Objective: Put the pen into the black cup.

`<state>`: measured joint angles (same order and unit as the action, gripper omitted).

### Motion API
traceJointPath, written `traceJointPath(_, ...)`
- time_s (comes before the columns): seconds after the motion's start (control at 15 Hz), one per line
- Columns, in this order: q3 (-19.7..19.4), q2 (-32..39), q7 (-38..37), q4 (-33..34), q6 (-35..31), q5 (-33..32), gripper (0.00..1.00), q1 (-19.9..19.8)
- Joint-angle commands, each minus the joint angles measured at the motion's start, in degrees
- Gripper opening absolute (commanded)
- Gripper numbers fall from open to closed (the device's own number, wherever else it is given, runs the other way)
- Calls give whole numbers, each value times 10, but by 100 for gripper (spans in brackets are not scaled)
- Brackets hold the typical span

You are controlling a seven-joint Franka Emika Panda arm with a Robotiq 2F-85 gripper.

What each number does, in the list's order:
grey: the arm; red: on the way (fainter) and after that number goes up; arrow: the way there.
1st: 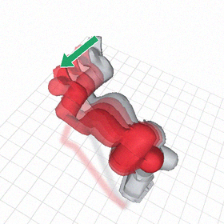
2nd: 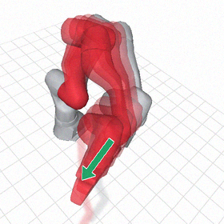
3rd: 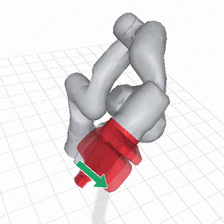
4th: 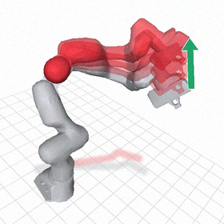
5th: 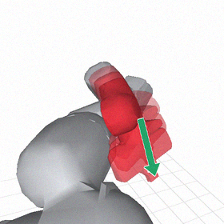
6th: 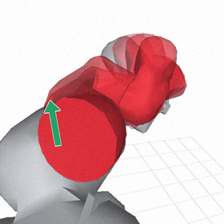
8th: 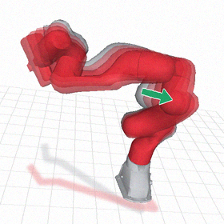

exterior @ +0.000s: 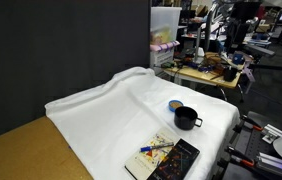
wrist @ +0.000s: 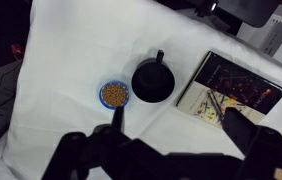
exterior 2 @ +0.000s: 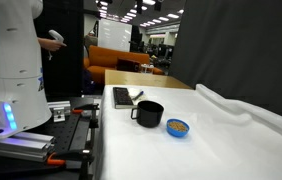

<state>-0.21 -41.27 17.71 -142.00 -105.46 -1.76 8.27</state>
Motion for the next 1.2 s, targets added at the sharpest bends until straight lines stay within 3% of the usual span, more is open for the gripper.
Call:
traceJointPath(0.0,19,19,-7,10,-10,-1,100,14)
traceJointPath(0.73,24,13,-8,8,-2,0,100,25)
traceJointPath(1.13,38,72,-17,35,-25,-3,100,27)
